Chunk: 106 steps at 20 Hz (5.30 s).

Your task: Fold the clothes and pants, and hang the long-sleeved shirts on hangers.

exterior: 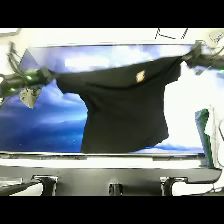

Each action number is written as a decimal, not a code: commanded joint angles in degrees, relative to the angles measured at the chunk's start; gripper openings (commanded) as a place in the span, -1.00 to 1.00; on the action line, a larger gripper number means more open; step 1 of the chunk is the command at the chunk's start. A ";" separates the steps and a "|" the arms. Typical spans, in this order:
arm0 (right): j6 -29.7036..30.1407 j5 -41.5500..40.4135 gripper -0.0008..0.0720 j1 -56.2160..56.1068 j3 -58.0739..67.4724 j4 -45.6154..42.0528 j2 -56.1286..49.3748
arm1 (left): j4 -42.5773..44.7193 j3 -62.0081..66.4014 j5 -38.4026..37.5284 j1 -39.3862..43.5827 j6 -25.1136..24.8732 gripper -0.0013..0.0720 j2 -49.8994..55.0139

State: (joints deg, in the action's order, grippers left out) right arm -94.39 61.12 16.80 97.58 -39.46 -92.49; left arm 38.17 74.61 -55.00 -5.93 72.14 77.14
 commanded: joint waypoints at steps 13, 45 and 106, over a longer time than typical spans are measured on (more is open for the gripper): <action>5.05 19.06 0.97 -12.41 -55.91 -16.50 17.66 | 6.93 -2.40 -12.81 -2.91 1.38 -0.89 4.02; 11.15 21.29 0.70 10.08 -58.05 -18.58 21.59 | 9.46 -11.10 -13.07 4.50 1.16 -0.89 4.59; 1.03 30.27 0.86 0.52 -7.34 -22.14 -3.37 | 25.44 17.27 -40.15 -0.87 13.49 0.84 18.16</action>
State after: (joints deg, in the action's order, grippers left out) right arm -94.89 81.84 13.32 91.44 -52.82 -97.89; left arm 60.99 93.12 -84.77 -5.32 85.62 95.88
